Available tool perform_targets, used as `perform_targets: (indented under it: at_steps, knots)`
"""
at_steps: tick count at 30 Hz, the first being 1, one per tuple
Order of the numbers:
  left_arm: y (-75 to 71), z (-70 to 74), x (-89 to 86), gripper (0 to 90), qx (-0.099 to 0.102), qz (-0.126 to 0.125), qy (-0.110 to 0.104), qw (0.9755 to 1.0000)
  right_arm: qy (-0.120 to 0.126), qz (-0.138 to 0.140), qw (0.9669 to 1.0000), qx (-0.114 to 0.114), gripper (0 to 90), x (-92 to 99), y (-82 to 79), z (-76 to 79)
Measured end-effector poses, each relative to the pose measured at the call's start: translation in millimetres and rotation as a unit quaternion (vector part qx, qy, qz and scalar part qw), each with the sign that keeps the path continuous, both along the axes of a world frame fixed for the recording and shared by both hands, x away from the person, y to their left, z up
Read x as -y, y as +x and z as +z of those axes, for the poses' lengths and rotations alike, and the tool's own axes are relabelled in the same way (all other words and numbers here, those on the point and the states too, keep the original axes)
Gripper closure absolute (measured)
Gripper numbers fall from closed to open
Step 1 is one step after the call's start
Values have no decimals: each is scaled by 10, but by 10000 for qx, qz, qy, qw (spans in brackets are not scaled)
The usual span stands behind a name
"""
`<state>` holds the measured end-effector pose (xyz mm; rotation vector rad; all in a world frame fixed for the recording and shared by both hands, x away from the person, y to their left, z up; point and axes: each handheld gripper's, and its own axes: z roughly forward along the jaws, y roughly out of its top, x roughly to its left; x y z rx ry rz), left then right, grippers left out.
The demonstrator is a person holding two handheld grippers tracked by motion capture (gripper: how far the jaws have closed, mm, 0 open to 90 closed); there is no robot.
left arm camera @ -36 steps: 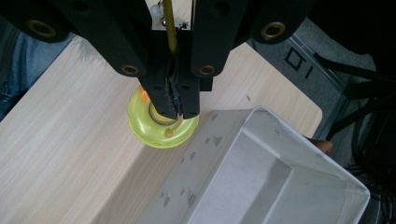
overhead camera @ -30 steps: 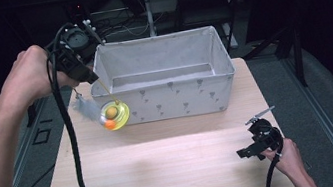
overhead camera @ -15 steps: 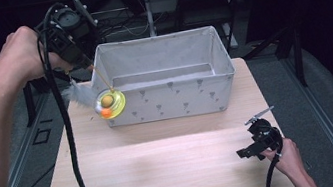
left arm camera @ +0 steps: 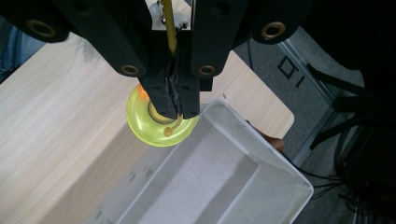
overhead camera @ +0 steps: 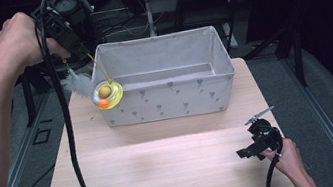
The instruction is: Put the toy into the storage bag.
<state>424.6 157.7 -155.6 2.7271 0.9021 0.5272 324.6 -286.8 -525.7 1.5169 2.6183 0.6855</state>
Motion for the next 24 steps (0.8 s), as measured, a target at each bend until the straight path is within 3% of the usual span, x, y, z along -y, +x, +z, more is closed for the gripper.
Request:
perform_targets:
  at_steps: [8,21,24]
  knots:
    - [128,68,-22,881,30,155,-83,9998,68,-6,10000,-7,86,3,-1,-2]
    - [305,136,20,881,104,325,47,9994,-100,7,9999,-8,87,19,0,4]
    - [345,145,41,881,106,354,59,9993,13,-13,10000,-24,87,9,-4,-3]
